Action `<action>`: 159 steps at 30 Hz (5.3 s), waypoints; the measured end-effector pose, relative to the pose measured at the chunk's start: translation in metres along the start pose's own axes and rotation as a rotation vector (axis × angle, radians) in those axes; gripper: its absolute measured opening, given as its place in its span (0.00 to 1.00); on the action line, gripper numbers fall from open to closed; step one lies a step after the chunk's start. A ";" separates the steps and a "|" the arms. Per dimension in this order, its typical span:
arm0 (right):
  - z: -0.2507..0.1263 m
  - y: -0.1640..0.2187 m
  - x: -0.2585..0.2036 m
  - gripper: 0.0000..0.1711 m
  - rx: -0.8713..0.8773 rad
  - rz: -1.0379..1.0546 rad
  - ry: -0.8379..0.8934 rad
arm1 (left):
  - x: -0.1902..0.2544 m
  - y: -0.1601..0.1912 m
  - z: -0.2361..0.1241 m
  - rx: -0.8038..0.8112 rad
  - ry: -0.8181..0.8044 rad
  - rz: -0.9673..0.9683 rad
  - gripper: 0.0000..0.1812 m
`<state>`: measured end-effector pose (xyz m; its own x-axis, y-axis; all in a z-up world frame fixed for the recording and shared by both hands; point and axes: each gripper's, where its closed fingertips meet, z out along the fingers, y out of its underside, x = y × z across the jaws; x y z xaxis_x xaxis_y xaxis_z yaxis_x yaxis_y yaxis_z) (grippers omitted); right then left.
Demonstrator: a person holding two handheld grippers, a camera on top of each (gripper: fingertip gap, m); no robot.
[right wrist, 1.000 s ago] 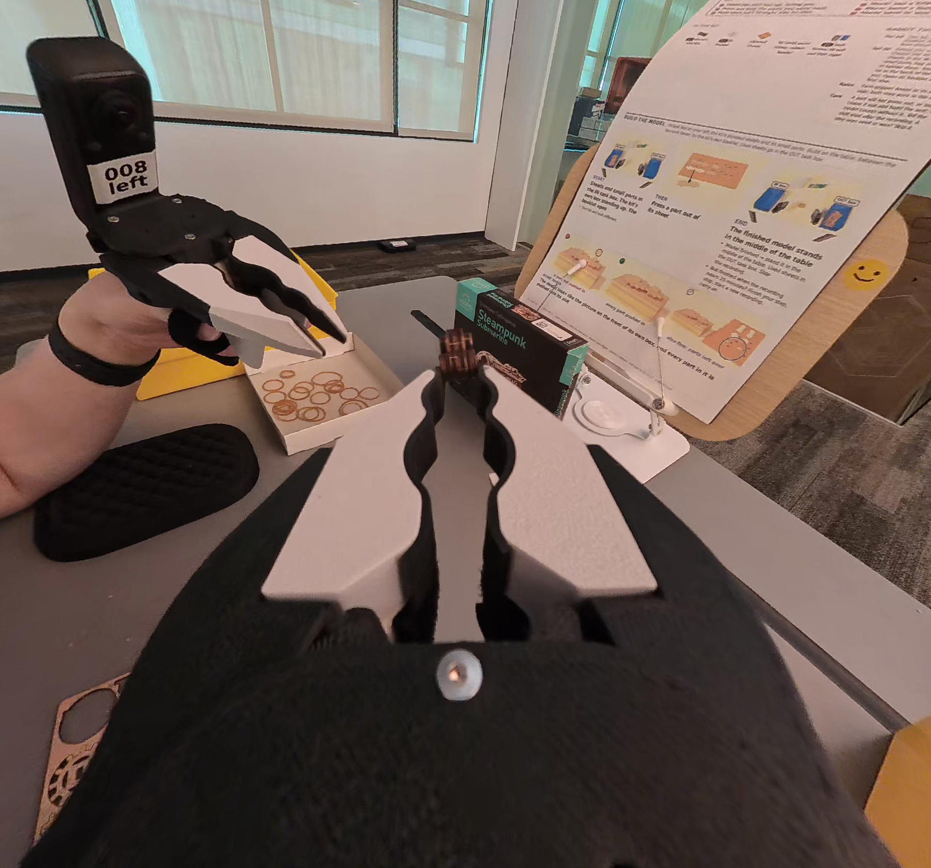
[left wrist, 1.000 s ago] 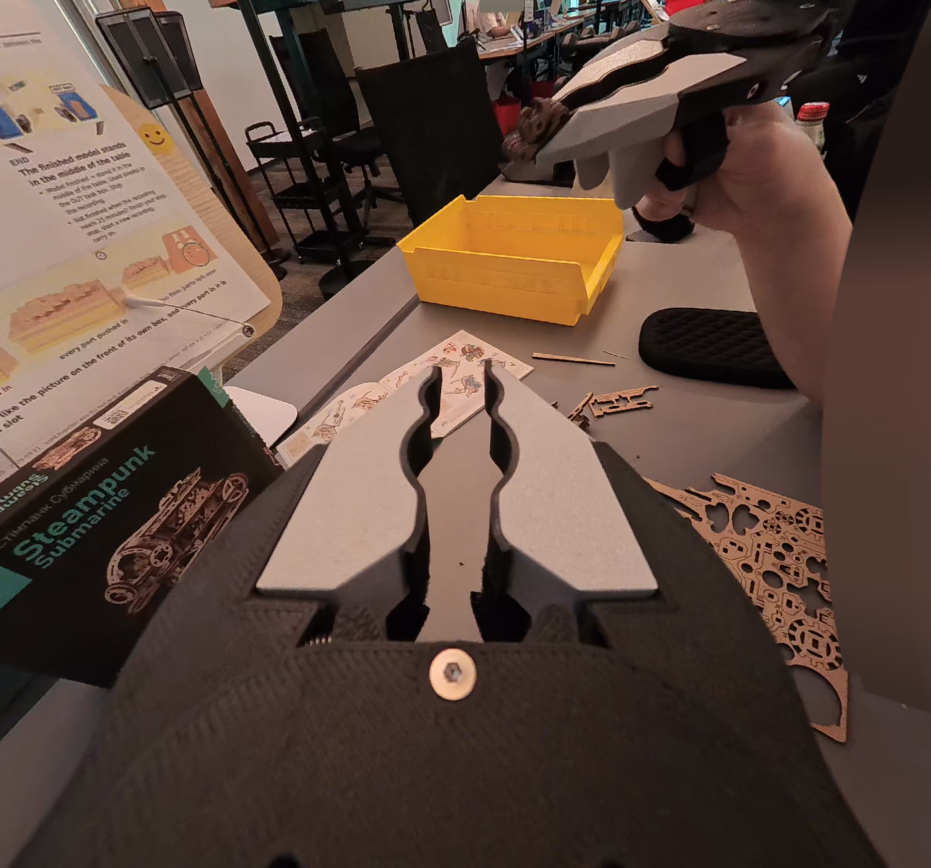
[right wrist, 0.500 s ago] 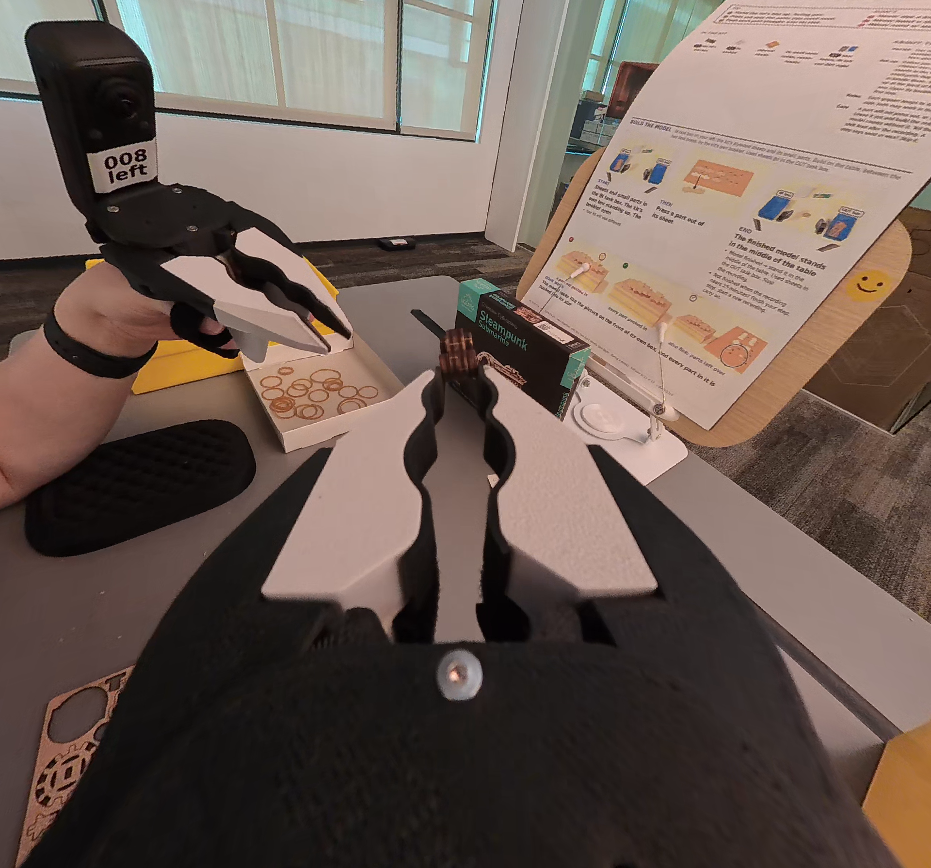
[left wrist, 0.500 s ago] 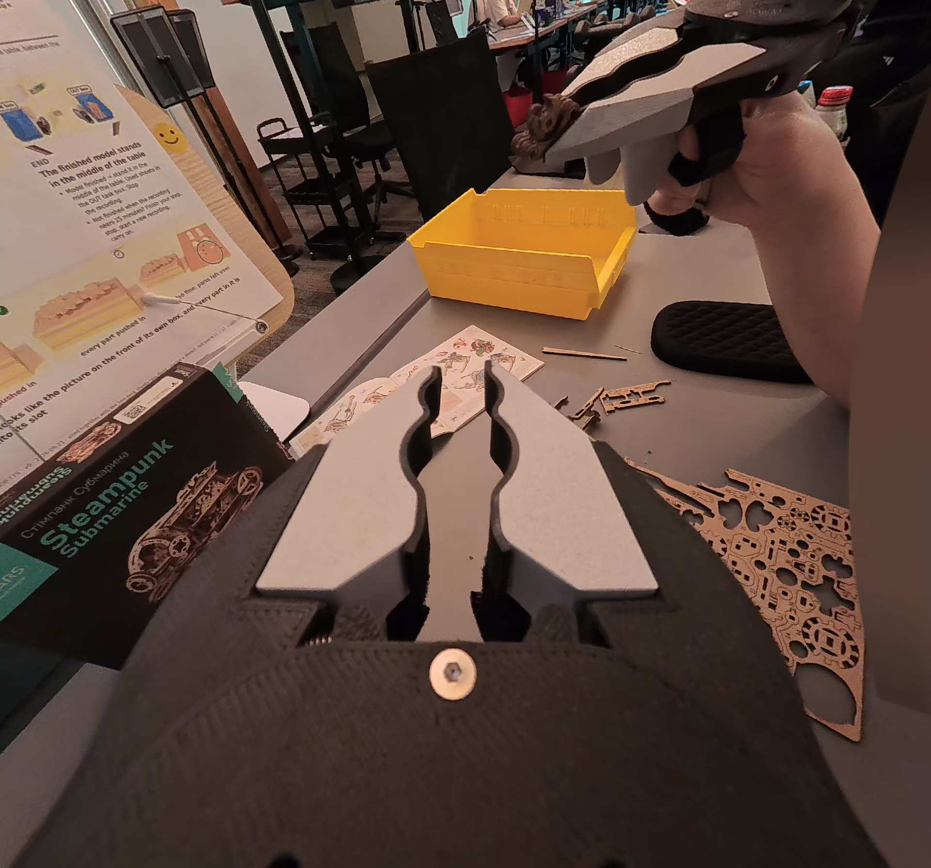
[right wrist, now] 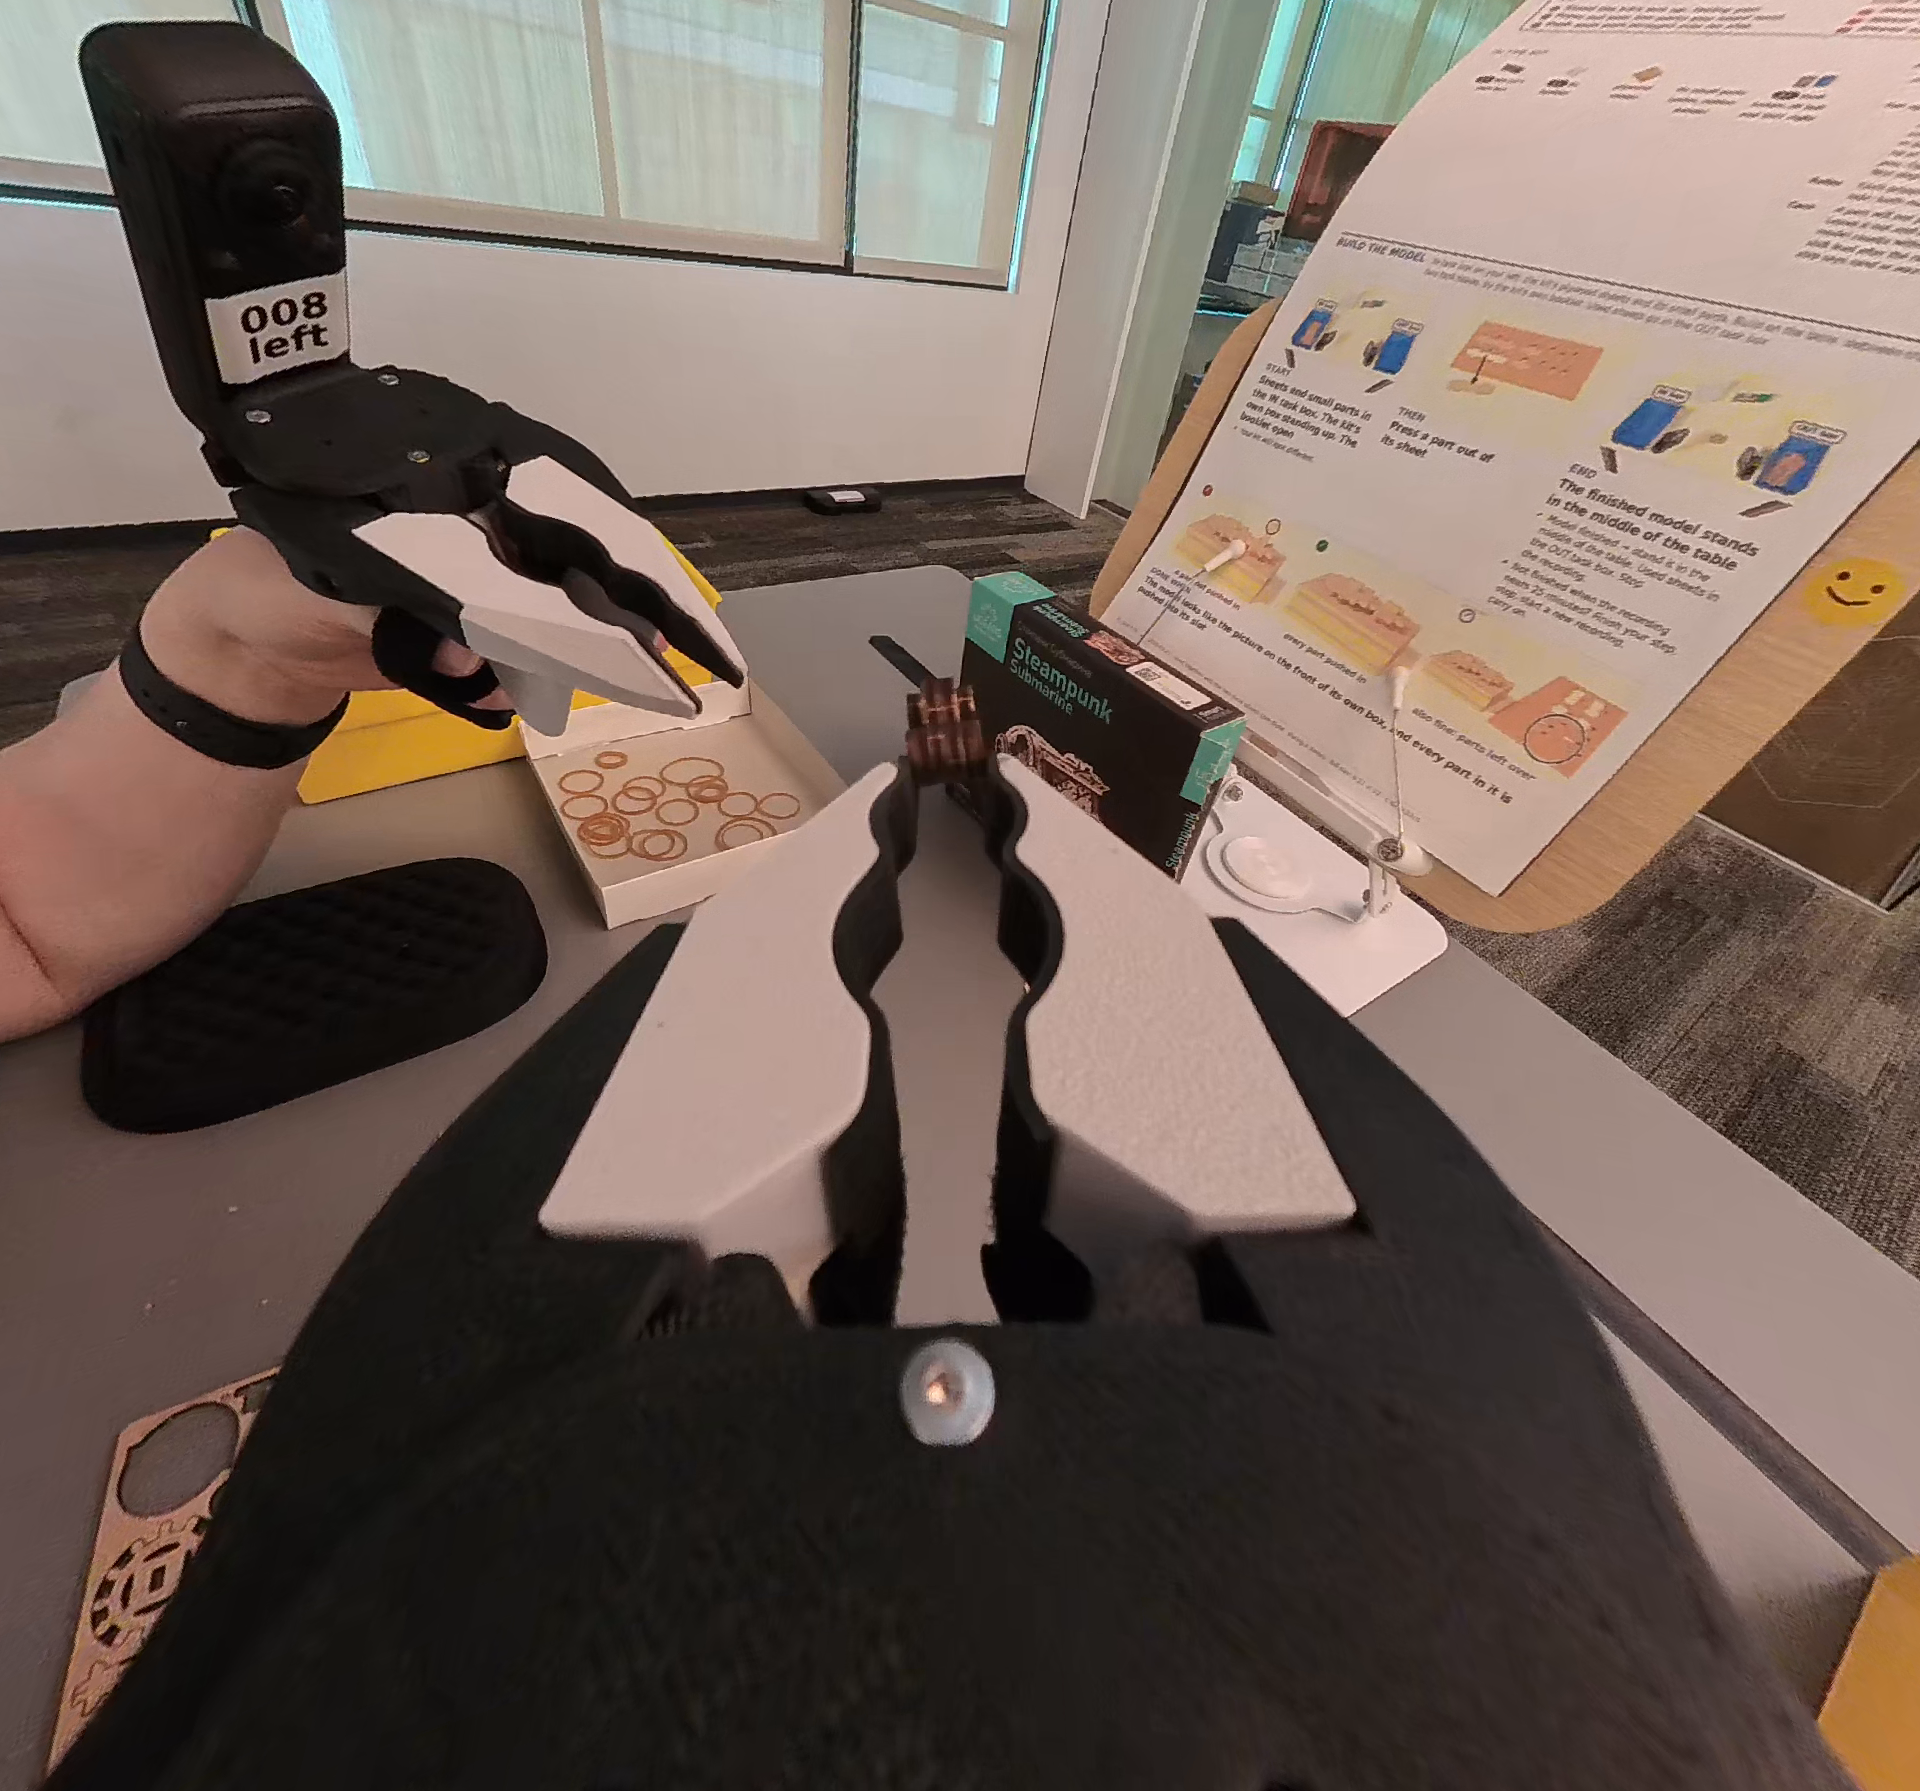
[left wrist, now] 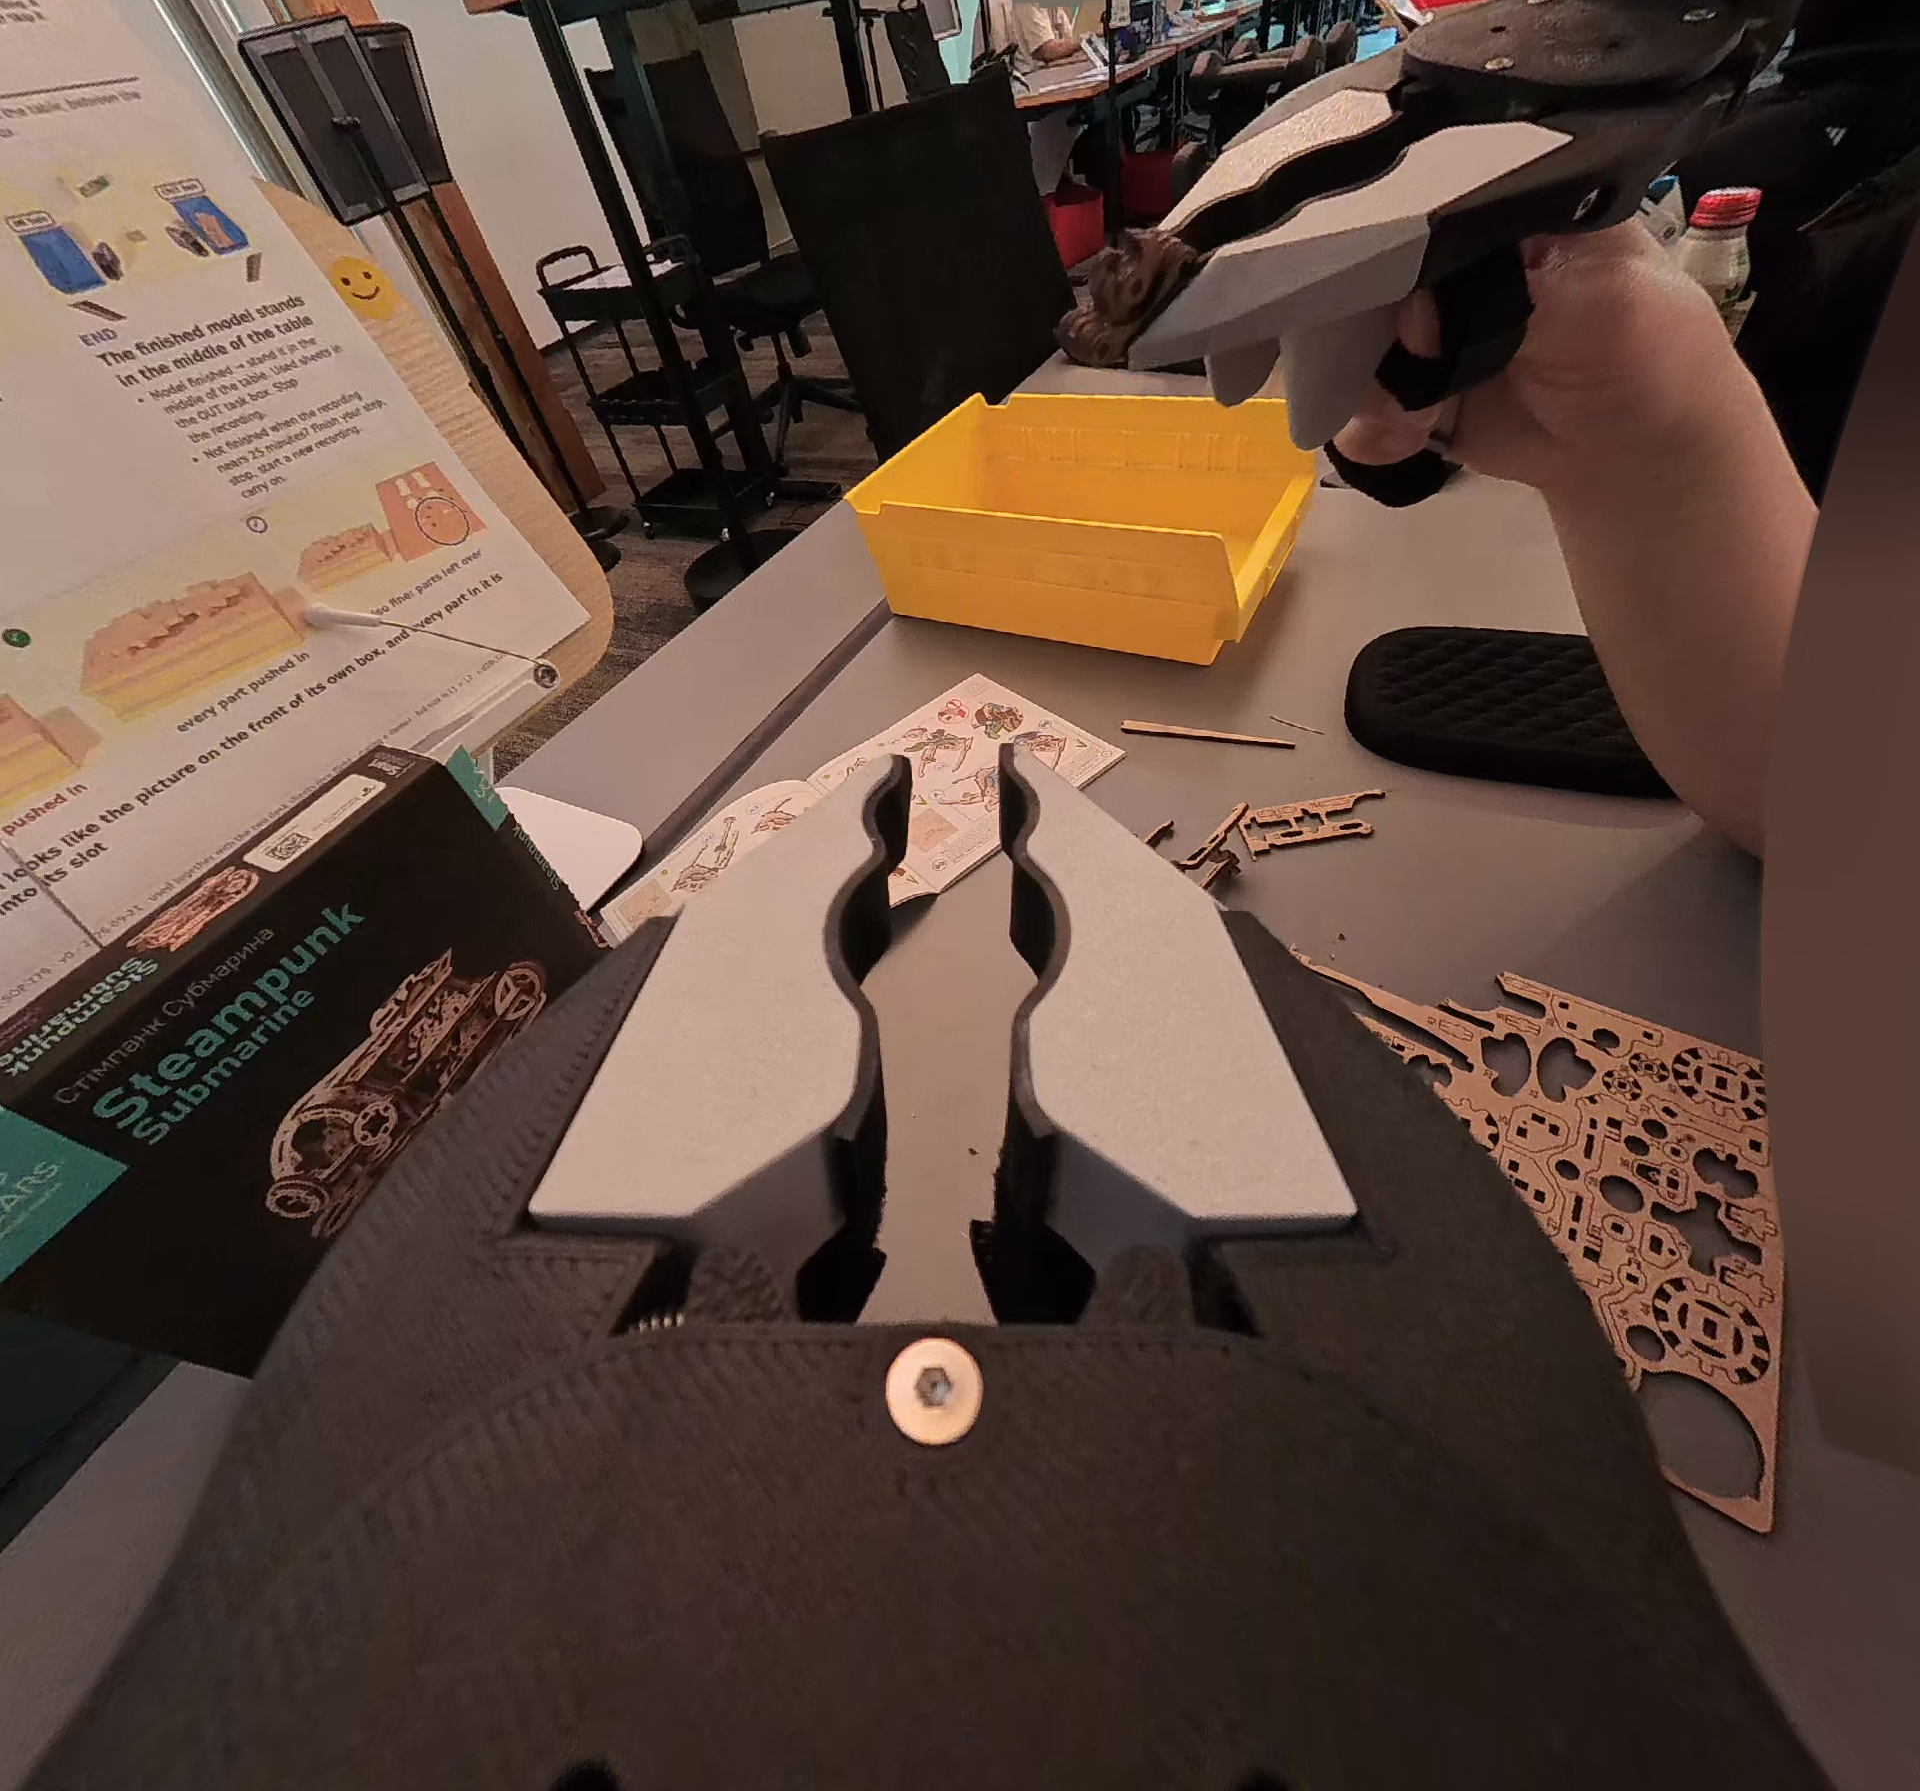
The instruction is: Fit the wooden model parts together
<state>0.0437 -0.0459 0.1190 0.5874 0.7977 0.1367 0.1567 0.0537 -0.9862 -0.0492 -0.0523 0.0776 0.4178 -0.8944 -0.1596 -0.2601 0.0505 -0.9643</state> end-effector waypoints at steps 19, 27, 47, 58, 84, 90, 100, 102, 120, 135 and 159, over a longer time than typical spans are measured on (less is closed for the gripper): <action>0.001 0.001 -0.004 0.06 -0.001 -0.005 -0.017 | 0.000 -0.001 0.000 0.006 0.002 -0.008 0.08; 0.016 0.013 -0.035 0.06 -0.003 -0.050 -0.229 | 0.020 -0.012 0.011 0.115 0.084 0.083 0.17; 0.009 0.035 -0.094 0.06 0.139 -0.416 -0.550 | 0.074 -0.001 0.022 0.119 0.134 0.546 0.08; 0.006 0.044 -0.100 0.09 0.134 -0.483 -0.583 | 0.080 0.006 0.020 0.071 0.131 0.668 0.05; 0.011 0.058 -0.090 0.07 -0.044 -0.739 -0.395 | 0.068 0.027 0.025 -0.078 0.097 0.720 0.05; 0.013 0.057 -0.088 0.07 -0.039 -0.701 -0.395 | 0.064 0.026 0.025 -0.077 0.071 0.734 0.05; 0.011 0.055 -0.089 0.07 -0.043 -0.637 -0.411 | 0.063 0.028 0.026 -0.088 0.059 0.749 0.05; 0.012 0.055 -0.088 0.07 -0.041 -0.637 -0.405 | 0.062 0.027 0.026 -0.090 0.052 0.752 0.05; 0.008 0.058 -0.091 0.07 -0.029 -0.665 -0.450 | 0.068 0.030 0.026 -0.086 0.089 0.754 0.06; 0.002 0.057 -0.096 0.07 0.002 -0.667 -0.498 | 0.075 0.028 0.020 -0.074 0.125 0.790 0.05; 0.008 0.052 -0.086 0.07 -0.006 -0.612 -0.445 | 0.066 0.022 0.022 -0.055 0.076 0.732 0.05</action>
<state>-0.0052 -0.1065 0.0548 0.0181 0.7942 0.6074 0.3570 0.5623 -0.7459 -0.0082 -0.1001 0.0417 0.0599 -0.6686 -0.7412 -0.4936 0.6256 -0.6042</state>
